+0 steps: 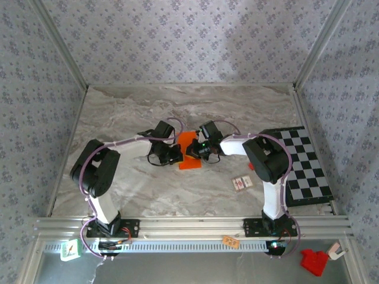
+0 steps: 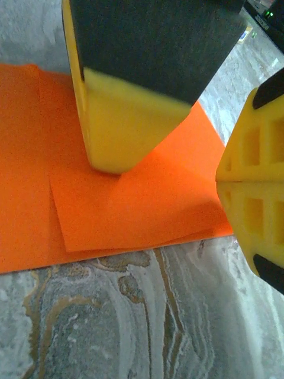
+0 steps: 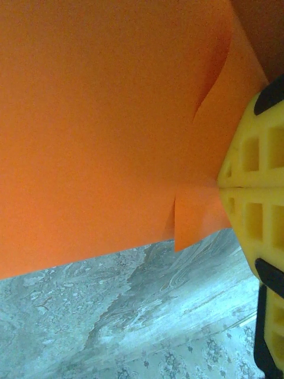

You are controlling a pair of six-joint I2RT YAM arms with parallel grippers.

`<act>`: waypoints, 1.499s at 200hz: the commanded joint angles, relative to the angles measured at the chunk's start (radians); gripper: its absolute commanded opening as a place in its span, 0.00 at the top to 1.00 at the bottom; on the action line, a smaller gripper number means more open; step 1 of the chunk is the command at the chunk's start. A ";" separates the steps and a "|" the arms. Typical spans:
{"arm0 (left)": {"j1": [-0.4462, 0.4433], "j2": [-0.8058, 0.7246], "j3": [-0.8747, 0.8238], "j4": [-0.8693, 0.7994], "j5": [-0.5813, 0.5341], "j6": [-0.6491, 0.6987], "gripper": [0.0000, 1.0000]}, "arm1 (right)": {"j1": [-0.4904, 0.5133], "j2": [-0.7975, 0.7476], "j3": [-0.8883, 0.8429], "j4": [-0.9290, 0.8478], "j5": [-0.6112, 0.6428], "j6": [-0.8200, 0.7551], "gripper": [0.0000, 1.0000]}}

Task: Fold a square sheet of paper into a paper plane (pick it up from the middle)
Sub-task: Fold the triangle a second time at the center of the table.

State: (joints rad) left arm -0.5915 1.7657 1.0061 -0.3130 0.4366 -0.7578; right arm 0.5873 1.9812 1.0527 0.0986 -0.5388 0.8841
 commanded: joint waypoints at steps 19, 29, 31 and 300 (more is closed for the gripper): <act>-0.006 0.048 0.029 -0.019 -0.005 -0.016 1.00 | -0.021 0.055 -0.019 -0.120 0.096 0.010 0.94; -0.007 0.056 0.028 -0.036 -0.013 -0.012 1.00 | -0.023 0.047 -0.015 -0.118 0.090 0.007 0.94; -0.006 0.058 0.028 -0.039 -0.015 -0.013 1.00 | -0.023 0.045 -0.014 -0.118 0.089 0.007 0.94; -0.008 -0.011 0.023 0.071 0.039 -0.064 0.93 | -0.050 0.036 0.003 -0.192 0.134 -0.135 0.90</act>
State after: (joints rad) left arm -0.5915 1.7855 1.0569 -0.3126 0.4381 -0.7773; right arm 0.5415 1.9652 1.0958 -0.0414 -0.4931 0.7406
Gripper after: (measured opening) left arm 0.065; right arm 0.104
